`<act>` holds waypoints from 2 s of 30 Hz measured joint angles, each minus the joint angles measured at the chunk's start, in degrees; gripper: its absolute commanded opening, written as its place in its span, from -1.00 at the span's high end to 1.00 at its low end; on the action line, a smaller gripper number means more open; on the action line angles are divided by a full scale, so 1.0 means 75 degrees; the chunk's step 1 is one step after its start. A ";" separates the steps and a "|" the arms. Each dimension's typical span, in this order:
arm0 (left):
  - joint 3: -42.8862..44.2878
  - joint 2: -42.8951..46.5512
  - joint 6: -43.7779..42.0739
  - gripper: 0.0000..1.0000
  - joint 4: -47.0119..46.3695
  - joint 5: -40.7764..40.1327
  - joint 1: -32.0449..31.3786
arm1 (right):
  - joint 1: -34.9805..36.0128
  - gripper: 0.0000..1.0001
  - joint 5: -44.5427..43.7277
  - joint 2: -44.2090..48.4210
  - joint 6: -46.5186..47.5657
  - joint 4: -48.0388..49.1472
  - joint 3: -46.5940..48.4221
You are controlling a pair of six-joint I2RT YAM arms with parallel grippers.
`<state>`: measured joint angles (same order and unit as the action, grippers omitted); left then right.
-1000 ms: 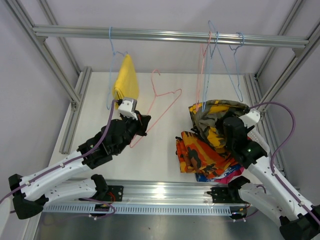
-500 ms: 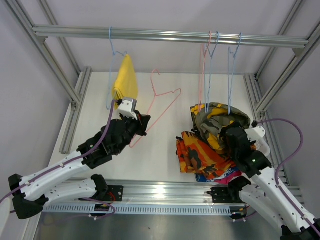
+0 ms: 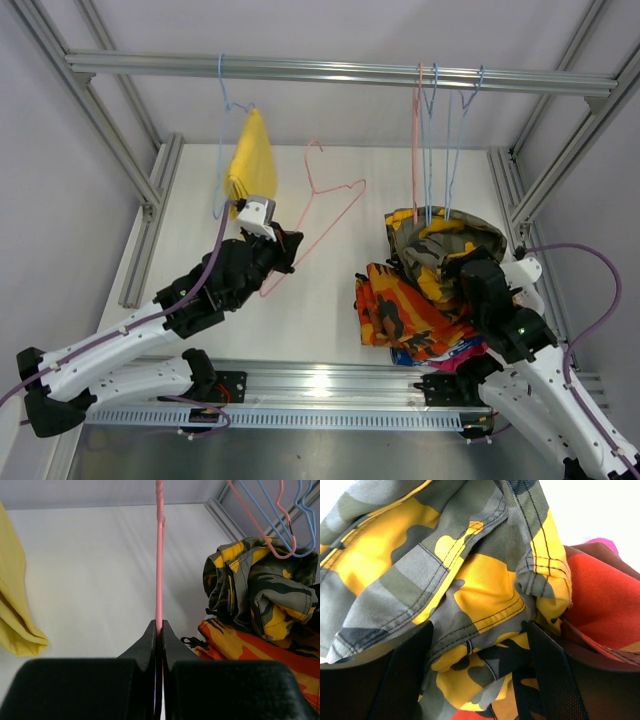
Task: Remove the trousers from the hanger
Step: Place the trousers in the bin, then place the hanger at the clothesline.
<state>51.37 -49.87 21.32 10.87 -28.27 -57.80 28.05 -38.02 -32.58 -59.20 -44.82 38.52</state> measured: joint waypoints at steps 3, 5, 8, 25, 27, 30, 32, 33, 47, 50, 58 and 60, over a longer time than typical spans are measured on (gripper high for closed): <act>0.0009 0.0000 0.0000 0.99 0.0000 0.0023 -0.0032 | 0.0038 -0.59 0.0061 0.0347 0.0227 -0.0003 0.0041; 0.0026 -0.0003 -0.0015 0.99 0.0003 0.0023 -0.0044 | 0.0041 -0.59 0.0058 0.0536 0.0414 -0.0122 0.0294; 0.0140 -0.0012 -0.0058 0.99 0.0140 0.0000 -0.0055 | 0.0041 -0.61 -0.0006 0.0525 0.0673 -0.0289 0.1072; 0.1011 -0.0283 -0.0863 0.99 0.0868 -0.1346 -0.0341 | 0.0041 -0.61 0.0184 0.0475 0.1521 -0.0262 0.2375; 0.1204 -0.0332 -0.1005 0.99 0.0921 -0.1594 -0.0347 | 0.0044 -0.61 0.0227 0.0600 0.1591 -0.0233 0.2361; 0.1510 -0.0364 -0.1271 0.99 0.0915 -0.1868 -0.0350 | 0.0041 -0.61 0.0286 0.0734 0.1716 -0.0099 0.2305; 0.1687 -0.0353 -0.1460 0.99 0.0857 -0.2011 -0.0350 | 0.0041 -0.62 0.0338 0.0764 0.1789 0.0035 0.2200; 0.1784 -0.0353 -0.1562 0.99 0.0819 -0.2075 -0.0353 | 0.0041 -0.62 0.0353 0.0764 0.1842 0.0096 0.2122; 0.3905 -0.2072 -0.2777 0.99 0.0105 -0.2562 -0.0082 | 0.0041 -0.65 0.0921 0.0437 0.2337 0.1061 0.1457; 0.4430 -0.2623 -0.2792 0.99 0.0128 -0.2457 0.0259 | 0.0041 -0.66 0.1000 0.0379 0.2445 0.1268 0.1373; 0.5047 -0.3745 -0.2699 0.99 0.0221 -0.2031 0.1230 | 0.0041 -0.67 0.1192 0.0364 0.2591 0.1708 0.0775; 0.5050 -0.3937 -0.2652 0.99 0.0303 -0.1967 0.1332 | 0.0035 -0.68 0.1241 0.0364 0.2591 0.1766 0.0574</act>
<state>89.25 -79.40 1.43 13.15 -43.03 -47.81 28.32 -28.71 -29.85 -39.77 -31.57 42.83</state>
